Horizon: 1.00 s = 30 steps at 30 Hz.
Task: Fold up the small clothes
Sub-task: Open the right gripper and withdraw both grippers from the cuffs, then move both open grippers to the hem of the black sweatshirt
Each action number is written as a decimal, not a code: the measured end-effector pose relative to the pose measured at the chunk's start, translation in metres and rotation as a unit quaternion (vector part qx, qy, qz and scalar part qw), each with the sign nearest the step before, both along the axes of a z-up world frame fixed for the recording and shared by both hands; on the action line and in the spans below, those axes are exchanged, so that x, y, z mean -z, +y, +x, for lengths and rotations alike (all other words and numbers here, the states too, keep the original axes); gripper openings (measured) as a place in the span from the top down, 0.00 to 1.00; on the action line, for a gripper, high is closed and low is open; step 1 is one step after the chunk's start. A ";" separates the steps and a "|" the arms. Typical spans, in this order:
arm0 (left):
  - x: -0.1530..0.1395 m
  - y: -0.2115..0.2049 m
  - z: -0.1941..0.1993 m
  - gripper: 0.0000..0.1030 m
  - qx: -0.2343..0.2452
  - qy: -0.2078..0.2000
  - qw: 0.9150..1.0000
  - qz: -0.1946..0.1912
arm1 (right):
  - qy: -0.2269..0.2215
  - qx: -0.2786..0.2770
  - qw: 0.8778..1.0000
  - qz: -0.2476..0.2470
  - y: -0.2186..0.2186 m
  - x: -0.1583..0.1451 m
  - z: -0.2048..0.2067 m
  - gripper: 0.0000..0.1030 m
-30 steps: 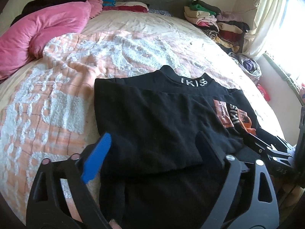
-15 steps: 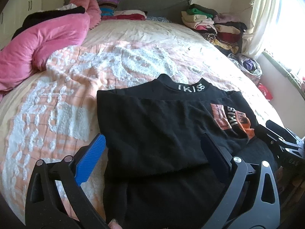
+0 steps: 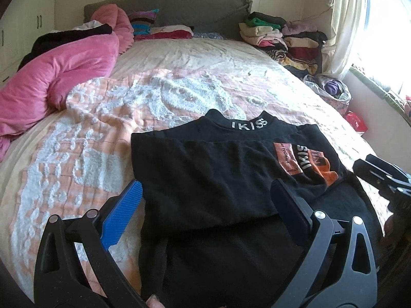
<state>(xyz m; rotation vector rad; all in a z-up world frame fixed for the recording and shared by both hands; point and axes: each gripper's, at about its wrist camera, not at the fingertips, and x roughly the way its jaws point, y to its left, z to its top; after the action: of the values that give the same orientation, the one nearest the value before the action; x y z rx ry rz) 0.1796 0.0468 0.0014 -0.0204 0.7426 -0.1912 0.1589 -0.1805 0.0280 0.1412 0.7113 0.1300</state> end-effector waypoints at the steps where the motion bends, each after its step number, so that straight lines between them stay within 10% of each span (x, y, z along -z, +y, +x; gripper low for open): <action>1: 0.000 0.001 -0.001 0.09 -0.003 -0.002 1.000 0.003 | -0.001 0.001 1.000 0.000 -0.001 -0.001 -0.001 0.04; 30: -0.009 0.006 -0.057 0.09 -0.020 0.000 1.000 0.018 | -0.022 0.007 1.000 0.002 -0.020 -0.028 -0.047 0.04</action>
<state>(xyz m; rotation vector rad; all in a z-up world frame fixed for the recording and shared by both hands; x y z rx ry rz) 0.1230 0.0532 0.0106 -0.0005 0.7447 -0.1404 0.1117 -0.2005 0.0561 0.1465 0.6663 0.1210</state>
